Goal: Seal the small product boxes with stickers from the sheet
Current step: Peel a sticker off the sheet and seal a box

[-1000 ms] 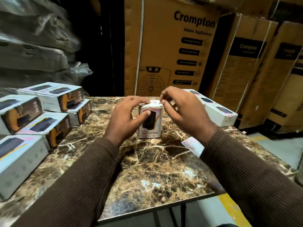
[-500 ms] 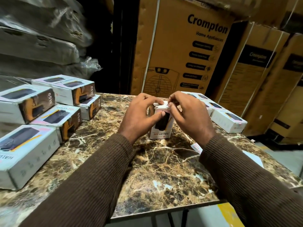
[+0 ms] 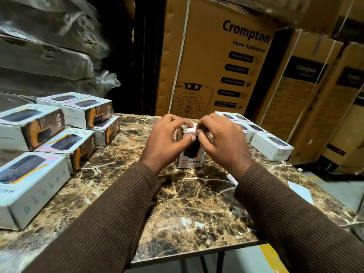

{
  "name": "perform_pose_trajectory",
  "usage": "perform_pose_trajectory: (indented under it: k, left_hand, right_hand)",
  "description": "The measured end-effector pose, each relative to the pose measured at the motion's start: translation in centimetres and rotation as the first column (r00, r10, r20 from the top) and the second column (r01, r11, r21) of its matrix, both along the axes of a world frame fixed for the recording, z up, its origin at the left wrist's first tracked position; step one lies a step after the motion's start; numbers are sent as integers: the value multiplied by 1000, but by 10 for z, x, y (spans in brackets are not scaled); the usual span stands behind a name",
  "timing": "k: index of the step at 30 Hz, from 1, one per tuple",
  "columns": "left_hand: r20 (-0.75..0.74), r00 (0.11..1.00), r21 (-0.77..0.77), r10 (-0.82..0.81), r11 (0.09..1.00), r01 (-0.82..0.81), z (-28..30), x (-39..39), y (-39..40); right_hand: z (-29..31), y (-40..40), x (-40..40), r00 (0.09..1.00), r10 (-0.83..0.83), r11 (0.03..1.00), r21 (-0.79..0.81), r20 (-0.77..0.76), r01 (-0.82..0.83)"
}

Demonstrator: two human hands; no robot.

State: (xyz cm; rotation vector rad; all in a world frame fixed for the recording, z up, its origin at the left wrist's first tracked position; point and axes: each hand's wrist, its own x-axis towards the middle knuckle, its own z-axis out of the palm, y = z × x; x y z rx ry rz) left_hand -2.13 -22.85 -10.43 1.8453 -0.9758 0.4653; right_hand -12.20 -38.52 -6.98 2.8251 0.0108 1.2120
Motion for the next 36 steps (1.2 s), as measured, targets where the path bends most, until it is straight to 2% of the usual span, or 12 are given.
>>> perform_pose_trajectory:
  k: [9, 16, 28, 31, 34, 36]
  left_hand:
    - [1, 1000, 3, -6, 1000, 6, 0, 0, 1]
    - [-1, 1000, -8, -10, 1000, 10, 0, 0, 0]
    - [29, 1000, 7, 10, 1000, -10, -1, 2, 0]
    - [38, 999, 7, 13, 1000, -13, -1, 3, 0]
    - [41, 999, 13, 13, 1000, -14, 0, 2, 0]
    - [41, 999, 18, 14, 1000, -15, 0, 1, -1]
  right_hand:
    - [5, -1, -2, 999, 36, 998, 48, -5, -36]
    - [3, 1, -2, 1000, -3, 1000, -6, -26, 2]
    - [2, -2, -7, 997, 30, 999, 17, -65, -29]
    - [4, -3, -10, 994, 85, 995, 64, -69, -81]
    - [7, -10, -6, 988, 147, 966, 220, -35, -136]
    - [12, -13, -2, 988, 152, 953, 270, -24, -140]
